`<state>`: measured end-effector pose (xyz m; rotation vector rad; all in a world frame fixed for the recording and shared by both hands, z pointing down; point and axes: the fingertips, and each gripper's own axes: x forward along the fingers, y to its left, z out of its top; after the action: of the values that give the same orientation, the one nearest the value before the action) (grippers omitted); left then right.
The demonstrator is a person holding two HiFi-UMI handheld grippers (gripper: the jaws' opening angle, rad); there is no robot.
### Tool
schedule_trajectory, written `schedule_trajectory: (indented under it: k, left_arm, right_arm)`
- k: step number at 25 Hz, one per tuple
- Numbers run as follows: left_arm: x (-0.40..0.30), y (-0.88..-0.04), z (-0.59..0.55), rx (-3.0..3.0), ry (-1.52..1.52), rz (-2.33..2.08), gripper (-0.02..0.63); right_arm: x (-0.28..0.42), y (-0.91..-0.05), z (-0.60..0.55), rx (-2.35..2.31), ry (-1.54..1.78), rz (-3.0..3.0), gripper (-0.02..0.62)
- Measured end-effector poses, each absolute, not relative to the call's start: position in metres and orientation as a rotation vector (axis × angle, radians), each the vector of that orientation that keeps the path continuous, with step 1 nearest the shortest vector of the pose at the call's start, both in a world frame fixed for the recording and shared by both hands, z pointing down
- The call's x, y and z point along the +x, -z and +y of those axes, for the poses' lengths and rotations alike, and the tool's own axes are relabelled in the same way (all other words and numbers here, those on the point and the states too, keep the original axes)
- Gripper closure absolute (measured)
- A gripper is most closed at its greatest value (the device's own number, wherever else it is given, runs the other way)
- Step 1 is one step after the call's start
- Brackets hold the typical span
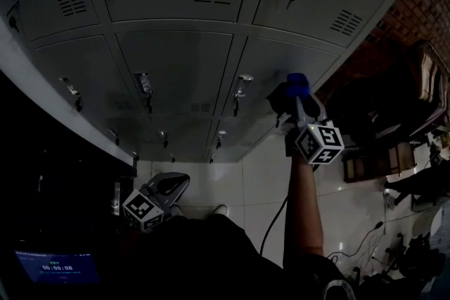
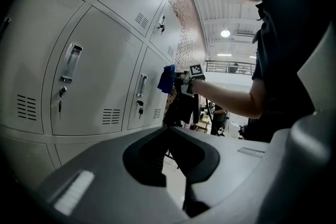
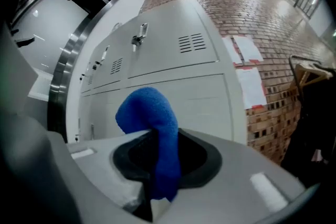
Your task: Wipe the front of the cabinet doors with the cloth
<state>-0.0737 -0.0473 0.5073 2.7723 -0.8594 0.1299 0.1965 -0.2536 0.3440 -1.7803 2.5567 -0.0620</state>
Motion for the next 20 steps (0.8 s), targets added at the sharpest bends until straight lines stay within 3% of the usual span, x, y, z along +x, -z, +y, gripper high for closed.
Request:
schedule_trajectory:
  k: [5, 9, 20]
  left_arm:
    - [-0.081, -0.508, -0.045, 2.766, -0.125, -0.886, 0.606]
    - [-0.091, -0.511, -0.042, 2.748, -0.130, -0.917, 0.606]
    - [-0.101, -0.516, -0.039, 2.730, -0.130, -0.941, 0.606]
  right_arm:
    - [0.100, -0.377, -0.256, -1.543, 0.115, 2.758, 0.517]
    - [0.063, -0.396, -0.268, -1.460, 0.147, 2.835, 0.517]
    - [0.090, -0.425, -0.294, -1.608, 0.201, 2.824, 0.517]
